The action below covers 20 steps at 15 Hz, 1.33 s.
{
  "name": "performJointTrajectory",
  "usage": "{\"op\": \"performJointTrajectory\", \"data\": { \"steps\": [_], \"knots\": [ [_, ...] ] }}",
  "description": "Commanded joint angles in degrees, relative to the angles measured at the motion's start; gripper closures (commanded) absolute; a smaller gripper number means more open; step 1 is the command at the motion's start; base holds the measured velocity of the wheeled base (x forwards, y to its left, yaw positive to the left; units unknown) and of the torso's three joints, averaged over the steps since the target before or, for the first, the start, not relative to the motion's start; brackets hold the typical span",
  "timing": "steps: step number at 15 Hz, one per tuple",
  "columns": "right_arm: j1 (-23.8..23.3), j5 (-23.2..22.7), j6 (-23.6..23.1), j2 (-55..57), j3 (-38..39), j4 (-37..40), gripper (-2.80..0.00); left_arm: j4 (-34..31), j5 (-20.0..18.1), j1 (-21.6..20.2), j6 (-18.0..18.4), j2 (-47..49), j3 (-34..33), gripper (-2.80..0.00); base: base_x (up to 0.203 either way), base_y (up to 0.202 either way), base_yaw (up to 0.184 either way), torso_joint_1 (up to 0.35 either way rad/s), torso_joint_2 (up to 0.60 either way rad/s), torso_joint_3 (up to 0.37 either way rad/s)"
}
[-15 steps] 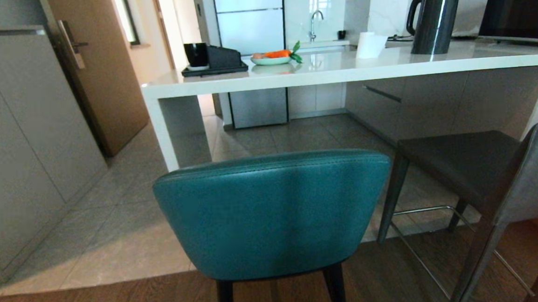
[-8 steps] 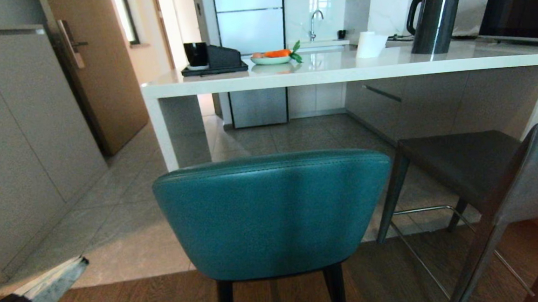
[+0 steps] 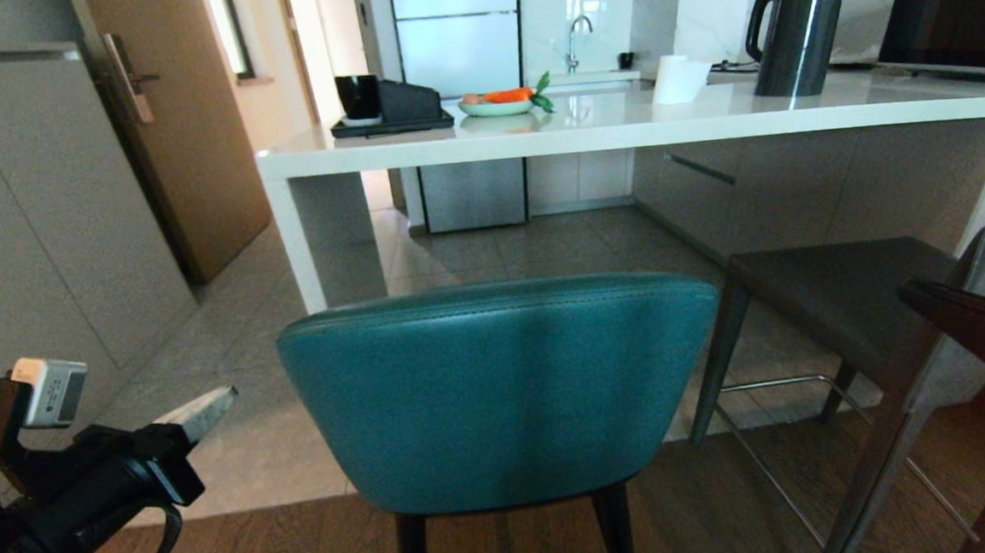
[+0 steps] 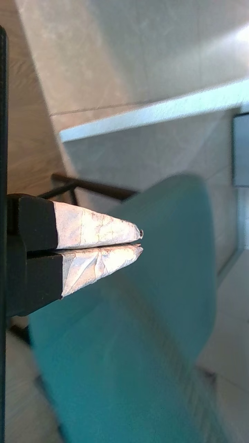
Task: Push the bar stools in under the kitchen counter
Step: Push the blue chair back under the dining table
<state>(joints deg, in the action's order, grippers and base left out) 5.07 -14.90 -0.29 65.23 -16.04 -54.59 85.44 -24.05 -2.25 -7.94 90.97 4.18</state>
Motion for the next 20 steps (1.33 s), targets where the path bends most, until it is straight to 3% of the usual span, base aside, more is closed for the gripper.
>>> {"op": "performJointTrajectory", "data": {
  "steps": [1, 6, 9, 13, 20],
  "knots": [
    [5.1, 0.1, 0.0, 6.1, -0.1, -2.0, 0.00, 2.2, -2.5, -3.8, -0.1, 4.9, 1.4, 0.00, 0.000, 0.000, 0.000, 0.000, 0.00, 0.000],
    [9.5, 4.1, -0.3, 16.8, -5.2, -9.9, 0.00, 2.2, -2.2, -1.9, 0.4, 8.9, 6.1, 0.00, 0.000, 0.000, 0.000, 0.000, 0.00, 0.000],
    [9.6, 4.2, -0.2, 16.6, -4.9, -9.9, 0.00, 2.2, -2.0, -1.3, 0.4, 11.2, 7.6, 0.00, 0.000, 0.000, 0.000, 0.000, 0.00, 0.000],
    [11.8, 4.1, -0.5, 16.2, -4.7, -10.0, 0.00, 2.2, 1.0, 1.1, 0.4, 11.9, 7.4, 0.00, 0.000, 0.000, 0.000, 0.000, 0.00, 0.000],
    [14.5, 3.6, -1.6, 18.2, -5.2, -11.1, 0.00, 2.2, 1.2, 1.8, 0.4, 12.9, 7.5, 0.00, 0.000, 0.000, 0.000, 0.000, 0.00, 0.000]
  ]
}}
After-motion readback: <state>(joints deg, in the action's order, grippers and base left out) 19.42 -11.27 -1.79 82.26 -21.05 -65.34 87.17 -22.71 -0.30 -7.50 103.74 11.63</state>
